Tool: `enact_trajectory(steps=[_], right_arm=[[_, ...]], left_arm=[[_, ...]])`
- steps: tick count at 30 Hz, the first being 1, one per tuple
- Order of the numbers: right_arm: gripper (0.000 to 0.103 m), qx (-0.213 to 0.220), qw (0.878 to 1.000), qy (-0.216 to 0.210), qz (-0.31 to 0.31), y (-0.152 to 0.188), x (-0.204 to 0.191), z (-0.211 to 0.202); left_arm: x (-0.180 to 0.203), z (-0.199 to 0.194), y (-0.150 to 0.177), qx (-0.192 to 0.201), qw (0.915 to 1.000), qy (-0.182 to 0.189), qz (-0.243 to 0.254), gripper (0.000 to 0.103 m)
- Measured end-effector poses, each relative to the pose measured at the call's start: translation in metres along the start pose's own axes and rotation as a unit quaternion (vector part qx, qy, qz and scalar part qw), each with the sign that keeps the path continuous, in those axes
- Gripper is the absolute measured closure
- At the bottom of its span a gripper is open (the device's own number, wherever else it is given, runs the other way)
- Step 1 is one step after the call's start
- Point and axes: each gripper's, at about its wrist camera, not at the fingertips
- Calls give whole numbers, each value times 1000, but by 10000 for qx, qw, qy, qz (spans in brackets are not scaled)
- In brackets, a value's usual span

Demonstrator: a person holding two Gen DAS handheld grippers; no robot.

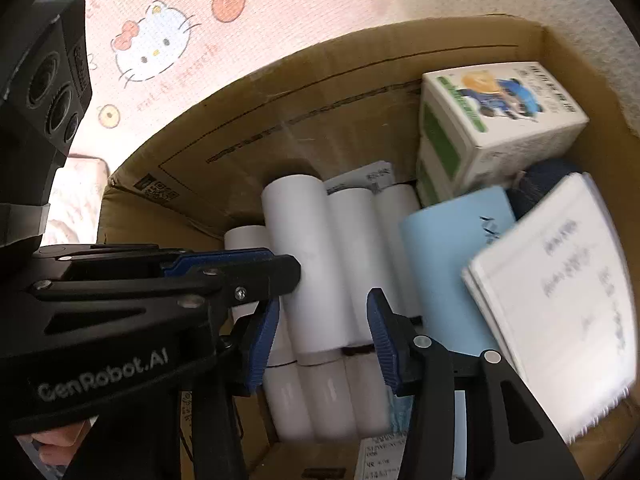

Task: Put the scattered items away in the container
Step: 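Lower the tube among the tubes in the box and open both grippers, then move both grippers back to the last white tube on the bed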

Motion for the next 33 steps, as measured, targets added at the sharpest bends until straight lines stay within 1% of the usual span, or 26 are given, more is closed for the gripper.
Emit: enact_trajectory(steps=[5,8,12,16,18,19,20,21,22,23,24,26,29,33], right_arm=[[60,148,9998,108,-45,2,-4,-16],[60,216,9995,245,-55,4,-8,-23],[60,291,9989,349,-92,10,-14,-33],[59,414,9974,532,-263,16,-27,-47],[59,495,9964,597,-349,19,-35,-54],[59,547,9959,611,-387,21,-37,-58],[59,602,9954,608,-429,9,-40,-59],[57,661,9948,604,-482,17,-48,-62],[53,722,9940,616,-540,27,-57,-65],[50,784,9930,647,-596,42,-56,-73],[47,837,9920,690,-640,46,-50,-78],[47,926,9901,774,-711,81,-41,-93],[46,970,9885,894,-741,69,-71,-86],[41,1011,9857,1028,-877,76,-90,-94]], left_arm=[[3,-1,-1,81,9998,-61,187,89],[3,-5,1,160,9993,-209,247,89],[8,-24,9,374,9985,-135,377,89],[18,-52,21,686,9947,-269,715,87],[19,-67,30,855,9926,-284,814,82],[18,-73,33,932,9916,-308,843,73],[16,-79,36,1009,9904,-355,876,61],[15,-85,40,1092,9888,-428,921,56],[14,-90,44,1162,9871,-512,976,52],[15,-94,48,1227,9852,-603,1036,52],[15,-96,51,1272,9838,-672,1072,52],[12,-101,59,1334,9820,-778,1084,50],[-1,-111,69,1395,9819,-768,1029,50],[-18,-123,81,1495,9812,-751,957,49]])
Point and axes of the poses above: each gripper's, at about its wrist camera, not at the fingertips, and z roughly the way its jaws point, x to its right, y to its underside, and after that the axes turned 6 degrees about z, right-handed
